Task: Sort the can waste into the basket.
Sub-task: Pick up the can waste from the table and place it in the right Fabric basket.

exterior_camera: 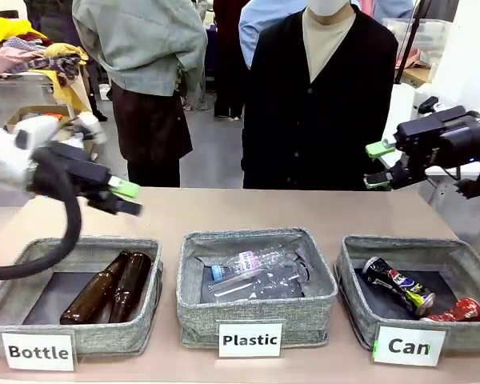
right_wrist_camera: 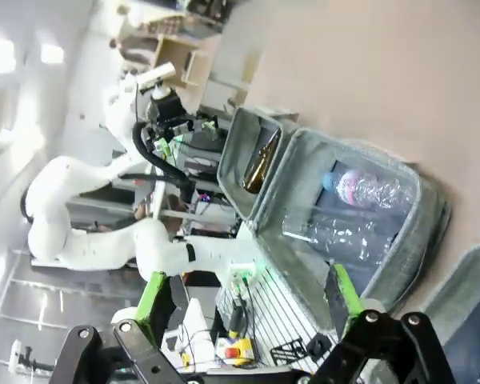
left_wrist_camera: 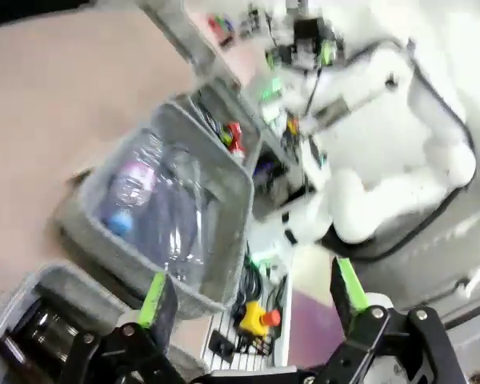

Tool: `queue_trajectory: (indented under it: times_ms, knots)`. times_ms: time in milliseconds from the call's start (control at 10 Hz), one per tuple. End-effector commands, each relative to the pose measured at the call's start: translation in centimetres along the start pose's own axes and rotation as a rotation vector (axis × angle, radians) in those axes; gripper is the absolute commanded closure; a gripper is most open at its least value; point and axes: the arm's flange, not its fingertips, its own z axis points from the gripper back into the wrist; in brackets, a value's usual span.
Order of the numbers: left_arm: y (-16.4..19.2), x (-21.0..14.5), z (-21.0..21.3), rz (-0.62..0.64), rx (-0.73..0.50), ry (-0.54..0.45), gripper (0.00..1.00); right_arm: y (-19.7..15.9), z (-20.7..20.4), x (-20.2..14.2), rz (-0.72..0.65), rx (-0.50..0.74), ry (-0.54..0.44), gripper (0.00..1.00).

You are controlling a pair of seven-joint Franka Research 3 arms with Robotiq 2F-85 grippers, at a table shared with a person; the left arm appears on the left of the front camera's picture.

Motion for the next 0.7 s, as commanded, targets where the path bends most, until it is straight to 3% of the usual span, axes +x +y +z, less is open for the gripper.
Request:
queue_trajectory:
  times_ms: [0,100,200,300,600]
  knots:
    - [0.7,-1.0,2.2,-0.001,-0.084,-0.275,0.0,-1.9,1.2,1.4,-0.055,0.005,-0.099,0.0]
    - [2.2,-2.0,3.3,0.019,-0.092,-0.358,0.0,-3.7,2.2,1.3,-0.08,-0.007,-0.139,0.0]
    - [1.0,-0.8,2.9,0.043,-0.021,-0.134,0.0,-5.1,3.1,1.0,-0.103,-0.019,-0.147,0.0]
    - [1.0,-0.8,2.9,0.043,-0.021,-0.134,0.0,-2.9,1.3,0.6,-0.064,-0.007,-0.077,0.0]
    - [1.0,-0.8,2.9,0.043,-0.021,-0.134,0.0,-2.9,1.3,0.6,-0.064,-0.007,-0.077,0.0]
